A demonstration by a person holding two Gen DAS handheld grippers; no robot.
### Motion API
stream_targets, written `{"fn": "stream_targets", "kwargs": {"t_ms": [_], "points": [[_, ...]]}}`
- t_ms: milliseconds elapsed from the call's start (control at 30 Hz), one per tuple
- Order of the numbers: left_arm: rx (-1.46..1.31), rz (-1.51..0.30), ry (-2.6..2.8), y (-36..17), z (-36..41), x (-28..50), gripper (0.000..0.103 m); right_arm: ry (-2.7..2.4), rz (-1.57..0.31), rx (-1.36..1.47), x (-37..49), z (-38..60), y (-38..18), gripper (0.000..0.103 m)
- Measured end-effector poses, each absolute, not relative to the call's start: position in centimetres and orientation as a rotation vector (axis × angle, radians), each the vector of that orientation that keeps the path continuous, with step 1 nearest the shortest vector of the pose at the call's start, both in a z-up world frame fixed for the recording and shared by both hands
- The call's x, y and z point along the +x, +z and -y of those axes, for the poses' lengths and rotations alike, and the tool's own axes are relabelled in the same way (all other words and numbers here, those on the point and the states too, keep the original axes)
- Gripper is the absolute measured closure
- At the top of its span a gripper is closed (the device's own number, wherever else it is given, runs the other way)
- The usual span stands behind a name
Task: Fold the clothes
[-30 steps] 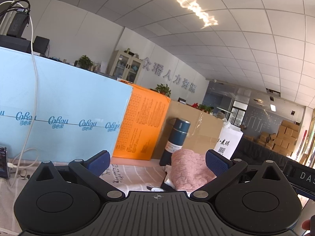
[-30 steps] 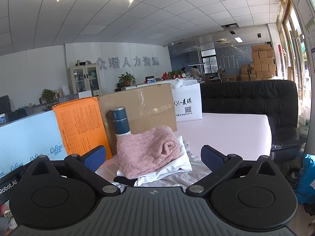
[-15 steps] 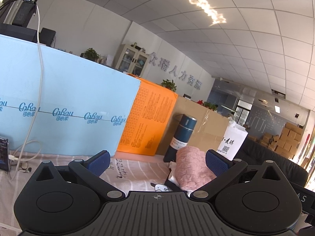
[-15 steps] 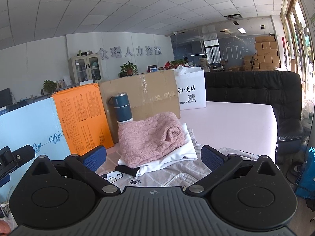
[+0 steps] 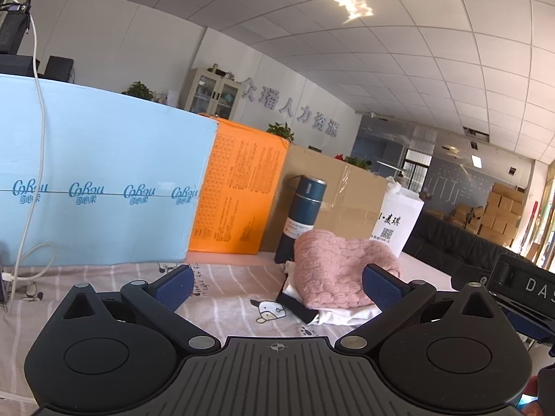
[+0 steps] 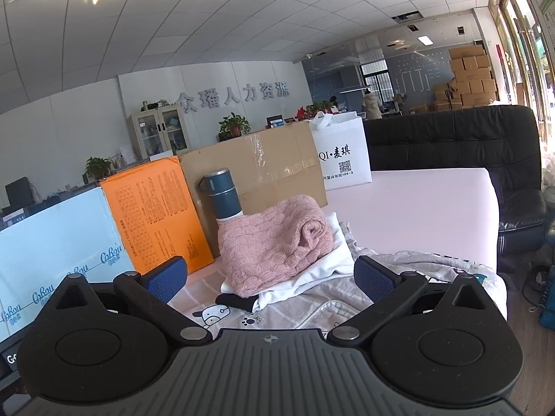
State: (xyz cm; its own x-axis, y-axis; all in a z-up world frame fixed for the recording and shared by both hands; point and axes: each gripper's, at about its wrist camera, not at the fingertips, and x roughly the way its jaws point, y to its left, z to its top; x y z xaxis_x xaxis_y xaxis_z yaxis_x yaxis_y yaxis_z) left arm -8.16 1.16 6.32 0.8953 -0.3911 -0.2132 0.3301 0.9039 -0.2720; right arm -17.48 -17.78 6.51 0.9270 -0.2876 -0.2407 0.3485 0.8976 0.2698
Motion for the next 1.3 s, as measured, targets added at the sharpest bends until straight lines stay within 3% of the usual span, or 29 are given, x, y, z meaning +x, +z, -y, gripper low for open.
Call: {"fn": "stream_targets", "kwargs": {"t_ms": [1300], "points": [[-0.174,-0.347,-0.273,5.1,-1.4,-5.8,0.0,-0.476,-0.364,0.152,-14.8,16.9,4.4,0.0]]}}
